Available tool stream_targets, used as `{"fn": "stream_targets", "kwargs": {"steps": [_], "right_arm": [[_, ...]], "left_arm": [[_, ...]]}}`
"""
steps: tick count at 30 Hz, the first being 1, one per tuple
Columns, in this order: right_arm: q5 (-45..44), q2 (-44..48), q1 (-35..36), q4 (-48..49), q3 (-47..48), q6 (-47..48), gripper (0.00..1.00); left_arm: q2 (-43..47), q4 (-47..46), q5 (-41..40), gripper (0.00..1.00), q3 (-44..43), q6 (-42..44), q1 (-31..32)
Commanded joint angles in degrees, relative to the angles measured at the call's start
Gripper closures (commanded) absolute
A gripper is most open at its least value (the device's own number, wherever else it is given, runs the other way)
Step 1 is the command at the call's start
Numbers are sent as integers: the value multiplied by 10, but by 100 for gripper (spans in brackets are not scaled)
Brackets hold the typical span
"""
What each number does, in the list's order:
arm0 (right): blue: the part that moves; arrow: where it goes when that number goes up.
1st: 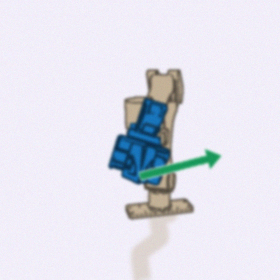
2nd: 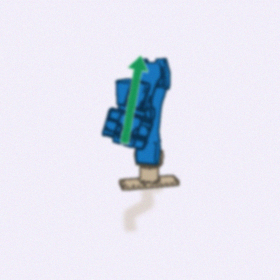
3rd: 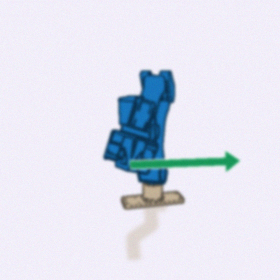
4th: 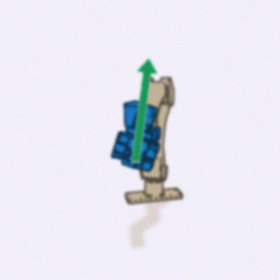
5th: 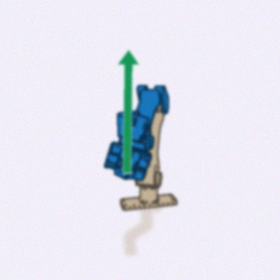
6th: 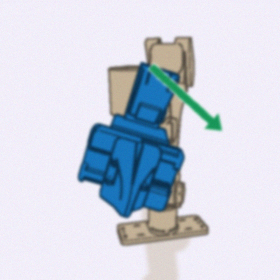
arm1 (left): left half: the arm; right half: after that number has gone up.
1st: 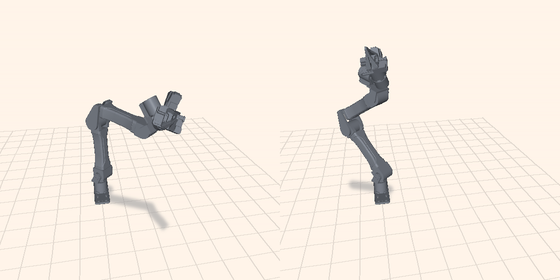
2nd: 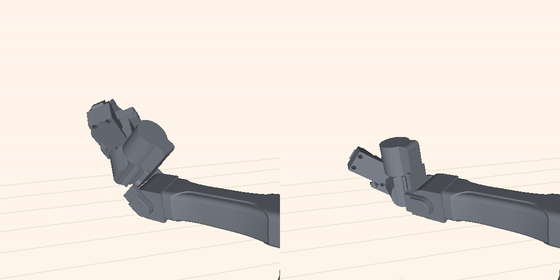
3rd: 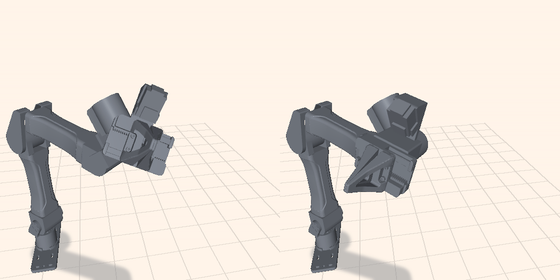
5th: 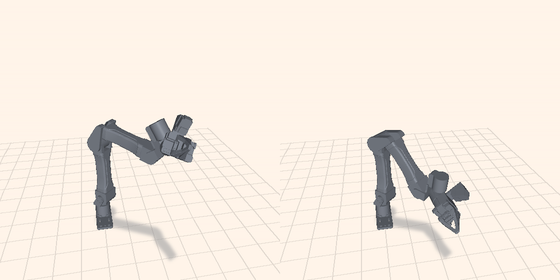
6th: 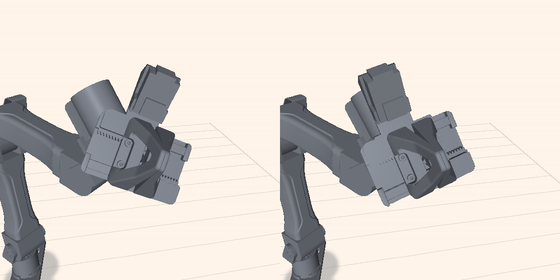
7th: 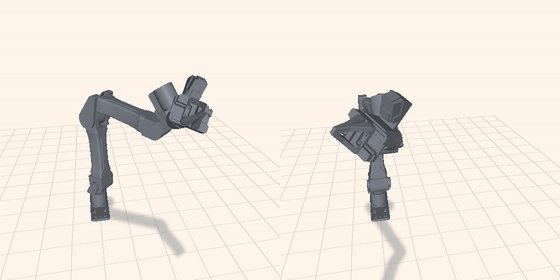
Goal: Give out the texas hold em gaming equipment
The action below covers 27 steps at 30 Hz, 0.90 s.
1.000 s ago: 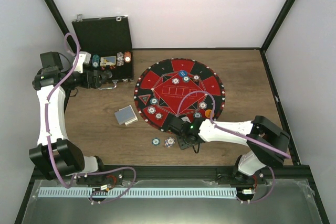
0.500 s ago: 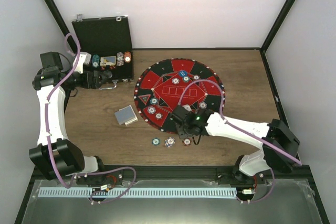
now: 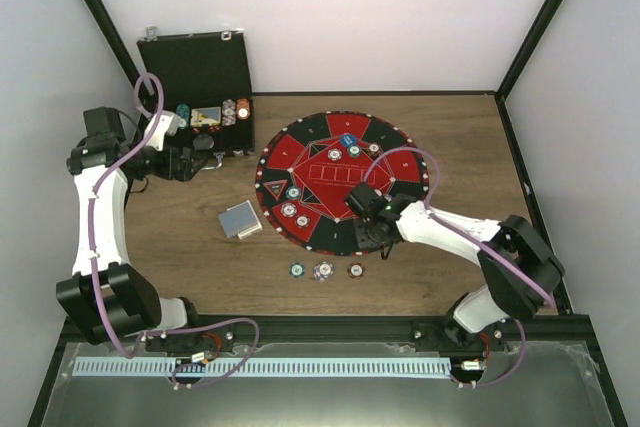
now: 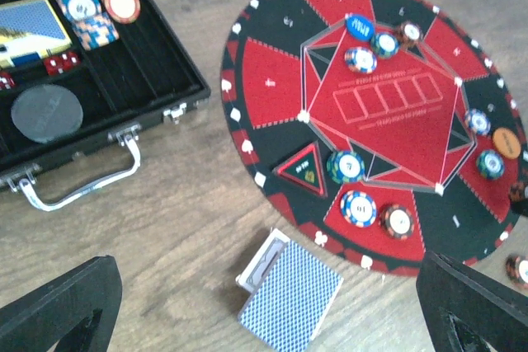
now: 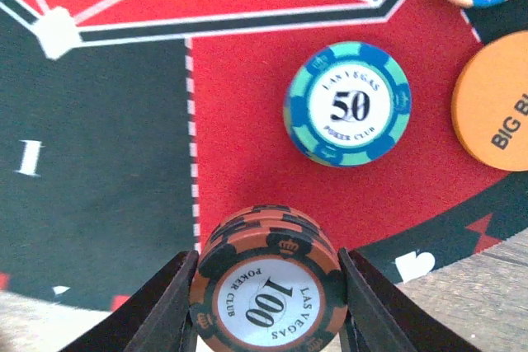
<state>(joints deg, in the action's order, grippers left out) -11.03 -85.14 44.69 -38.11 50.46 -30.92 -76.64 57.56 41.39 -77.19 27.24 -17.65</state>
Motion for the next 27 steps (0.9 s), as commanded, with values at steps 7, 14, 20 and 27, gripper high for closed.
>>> {"fn": "stream_targets", "kwargs": {"steps": [7,14,20,27], "right_arm": [[-8,-44,-21,73,-36,8,72],[-11,-54,-22,73,-37,4,42],[-5,-11,-22,42,-18,6,16],[-1,59,-22,-15,35,11,15]], "left_arm": [[18,54,-51,0,79,194,31],[17,5,-162,0,146,202,115],[27,-60,-251,0,223,227,187],[7,-86,-261,0,228,271,201]]}}
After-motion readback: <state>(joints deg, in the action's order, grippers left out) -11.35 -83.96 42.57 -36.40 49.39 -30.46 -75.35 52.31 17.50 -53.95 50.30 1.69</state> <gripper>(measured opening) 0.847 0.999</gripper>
